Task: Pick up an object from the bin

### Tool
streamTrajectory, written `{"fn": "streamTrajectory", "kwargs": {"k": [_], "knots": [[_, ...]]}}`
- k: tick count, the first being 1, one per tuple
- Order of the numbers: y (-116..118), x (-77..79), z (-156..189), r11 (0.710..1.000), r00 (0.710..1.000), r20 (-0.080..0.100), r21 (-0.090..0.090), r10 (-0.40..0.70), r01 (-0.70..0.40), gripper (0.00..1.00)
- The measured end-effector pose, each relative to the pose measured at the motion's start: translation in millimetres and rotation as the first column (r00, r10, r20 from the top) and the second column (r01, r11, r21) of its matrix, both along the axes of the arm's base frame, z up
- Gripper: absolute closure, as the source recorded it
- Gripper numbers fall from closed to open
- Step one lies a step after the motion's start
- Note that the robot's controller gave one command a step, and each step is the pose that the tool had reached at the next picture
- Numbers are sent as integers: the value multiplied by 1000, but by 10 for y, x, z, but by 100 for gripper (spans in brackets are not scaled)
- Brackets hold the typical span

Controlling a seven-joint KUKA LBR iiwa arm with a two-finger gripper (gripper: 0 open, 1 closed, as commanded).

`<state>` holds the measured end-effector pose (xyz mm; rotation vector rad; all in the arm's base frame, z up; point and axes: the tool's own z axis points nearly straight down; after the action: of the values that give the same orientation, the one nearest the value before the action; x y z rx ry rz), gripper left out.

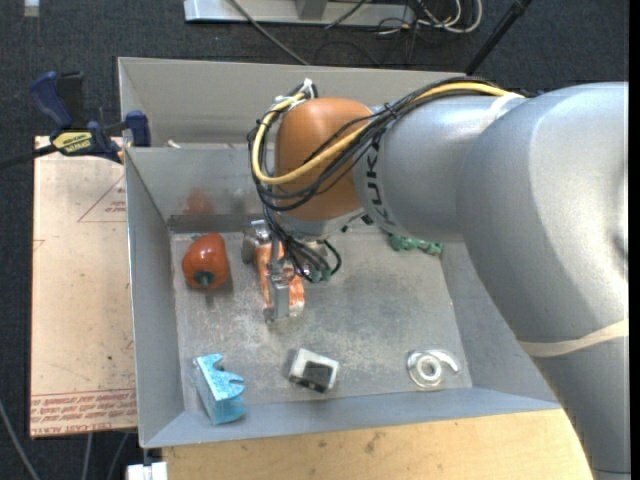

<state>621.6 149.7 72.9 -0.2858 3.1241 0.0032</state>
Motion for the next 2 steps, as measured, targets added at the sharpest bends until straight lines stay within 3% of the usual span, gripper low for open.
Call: {"fn": "streamTrajectory", "kwargs": {"k": [1,2], "knots": [[-106,-85,447,996,996,-10,-3,-94,94,0],[-403,128,629,996,996,15,5,-91,90,0]]}}
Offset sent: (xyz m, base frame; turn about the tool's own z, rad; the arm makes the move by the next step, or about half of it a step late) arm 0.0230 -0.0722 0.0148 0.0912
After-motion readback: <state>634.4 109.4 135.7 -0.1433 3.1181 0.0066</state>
